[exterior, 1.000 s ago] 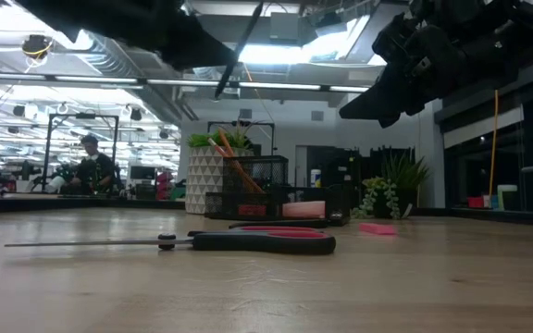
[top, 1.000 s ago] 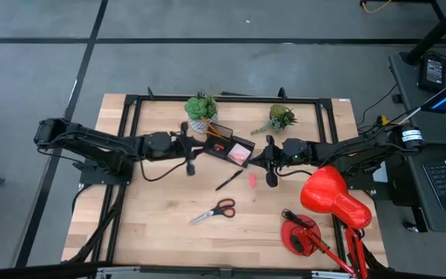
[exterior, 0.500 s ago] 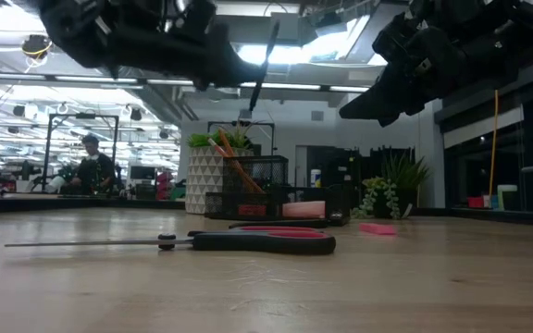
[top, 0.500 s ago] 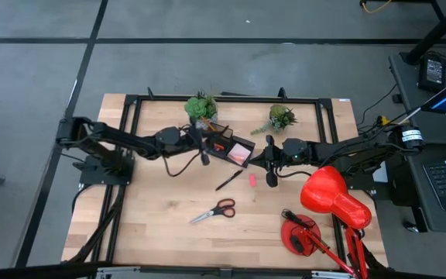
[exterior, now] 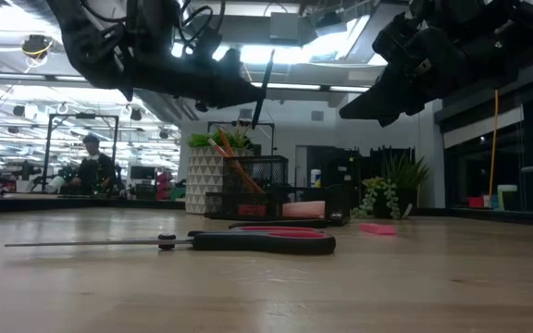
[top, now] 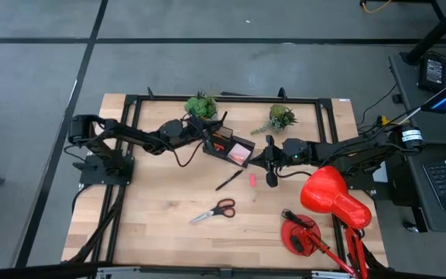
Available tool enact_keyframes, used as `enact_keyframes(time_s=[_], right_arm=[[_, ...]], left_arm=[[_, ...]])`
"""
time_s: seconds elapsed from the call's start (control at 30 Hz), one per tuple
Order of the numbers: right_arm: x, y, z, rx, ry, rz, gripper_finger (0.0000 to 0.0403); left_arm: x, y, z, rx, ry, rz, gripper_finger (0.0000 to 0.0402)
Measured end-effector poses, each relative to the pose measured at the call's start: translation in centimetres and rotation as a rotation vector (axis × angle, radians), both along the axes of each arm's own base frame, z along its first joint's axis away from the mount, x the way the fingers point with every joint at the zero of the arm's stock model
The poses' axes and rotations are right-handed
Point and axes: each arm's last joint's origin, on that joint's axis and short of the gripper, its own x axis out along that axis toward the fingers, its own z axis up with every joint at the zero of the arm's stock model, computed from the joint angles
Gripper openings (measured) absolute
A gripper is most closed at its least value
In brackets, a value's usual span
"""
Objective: Pick and place office supplies into organizer
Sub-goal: Put the bottom black pen into the black desk organizer
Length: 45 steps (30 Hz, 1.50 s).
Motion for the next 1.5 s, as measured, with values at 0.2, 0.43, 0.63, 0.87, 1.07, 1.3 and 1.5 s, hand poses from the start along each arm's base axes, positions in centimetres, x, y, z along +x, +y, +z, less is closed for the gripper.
enact_keyframes(time_s=[0.2, 0.43, 0.63, 0.87, 1.07, 1.3, 1.5], right_arm=[[0.0, 0.0, 0.0, 0.000, 0.001, 0.000, 0.0012], [0.0, 0.0, 0.0, 0.001, 0.001, 0.000, 0.0012], [0.0, 0.0, 0.0, 0.001, 0.001, 0.000, 0.0012], [0.0, 0.0, 0.0, 0.003, 0.002, -0.001, 0.0012], [0.0, 0.0, 0.0, 0.004, 0.003, -0.001, 0.0012], [0.0, 0.0, -0.1, 0.003, 0.004, -0.001, 0.0012], [0.0, 0.0, -0.1, 0.004, 0.004, -0.001, 0.0012]], left_arm=[[0.6, 0.1, -1.4, -0.007, 0.019, -0.005, 0.0028], [1.4, 0.5, -4.0, -0.012, 0.004, 0.037, 0.0028], [1.8, 0.6, -5.8, -0.041, 0.003, 0.042, 0.0028], [1.9, 0.6, -6.2, -0.018, 0.015, 0.044, 0.0028], [1.9, 0.6, -6.2, -0.019, 0.011, 0.044, 0.0028], [1.9, 0.6, -6.1, -0.017, -0.008, 0.041, 0.0028], [1.9, 0.6, -6.2, -0.010, 0.008, 0.043, 0.0028]])
